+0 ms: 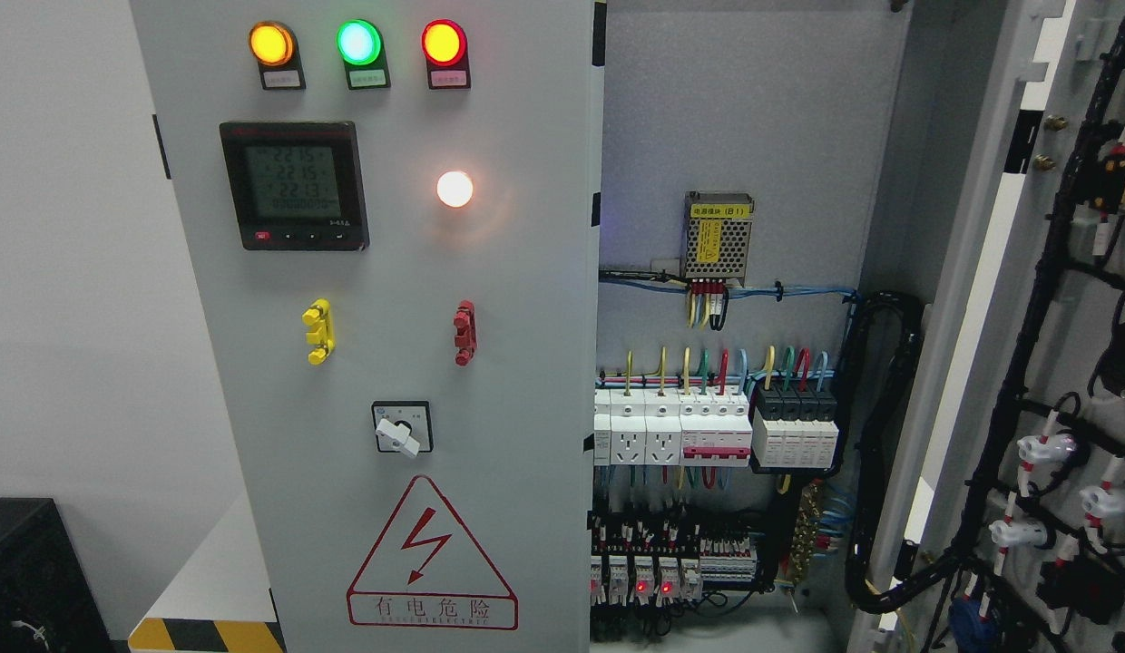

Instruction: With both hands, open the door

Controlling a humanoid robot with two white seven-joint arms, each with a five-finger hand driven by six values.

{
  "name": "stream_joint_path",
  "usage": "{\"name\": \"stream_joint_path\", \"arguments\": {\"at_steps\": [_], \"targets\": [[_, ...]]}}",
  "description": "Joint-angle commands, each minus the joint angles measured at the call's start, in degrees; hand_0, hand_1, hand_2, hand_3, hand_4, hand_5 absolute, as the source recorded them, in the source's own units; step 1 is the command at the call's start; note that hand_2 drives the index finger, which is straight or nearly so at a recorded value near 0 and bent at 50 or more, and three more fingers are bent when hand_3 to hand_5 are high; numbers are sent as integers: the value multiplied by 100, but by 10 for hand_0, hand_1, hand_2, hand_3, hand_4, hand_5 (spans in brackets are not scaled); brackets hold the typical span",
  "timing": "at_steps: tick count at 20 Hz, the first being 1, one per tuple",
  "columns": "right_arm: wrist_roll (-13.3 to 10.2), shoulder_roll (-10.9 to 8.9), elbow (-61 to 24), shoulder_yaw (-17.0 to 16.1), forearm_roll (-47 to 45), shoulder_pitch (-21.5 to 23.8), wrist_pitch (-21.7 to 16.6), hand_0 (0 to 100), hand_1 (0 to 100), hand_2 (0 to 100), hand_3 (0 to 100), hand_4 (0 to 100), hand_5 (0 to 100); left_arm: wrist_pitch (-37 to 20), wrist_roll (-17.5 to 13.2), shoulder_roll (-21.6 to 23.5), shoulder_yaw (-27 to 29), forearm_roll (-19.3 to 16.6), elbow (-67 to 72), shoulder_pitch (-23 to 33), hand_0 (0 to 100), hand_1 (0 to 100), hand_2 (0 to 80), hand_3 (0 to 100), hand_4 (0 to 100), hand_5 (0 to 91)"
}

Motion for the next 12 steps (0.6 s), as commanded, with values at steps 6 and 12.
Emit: {"name": "stream_joint_path", "arguments": {"at_steps": [6, 12], "targets": [[4, -1, -1, -2, 0, 0, 1, 0, 0, 0, 0, 0, 0, -1028, -216, -2227, 3323, -2251, 7564, 3624, 0, 0, 0, 0, 0, 0], [4, -1, -1, -2, 0, 0, 1, 0, 0, 0, 0, 0, 0, -1865, -154, -3443, 4402, -2295, 10427, 3273, 0, 0, 0, 0, 0, 0]]}}
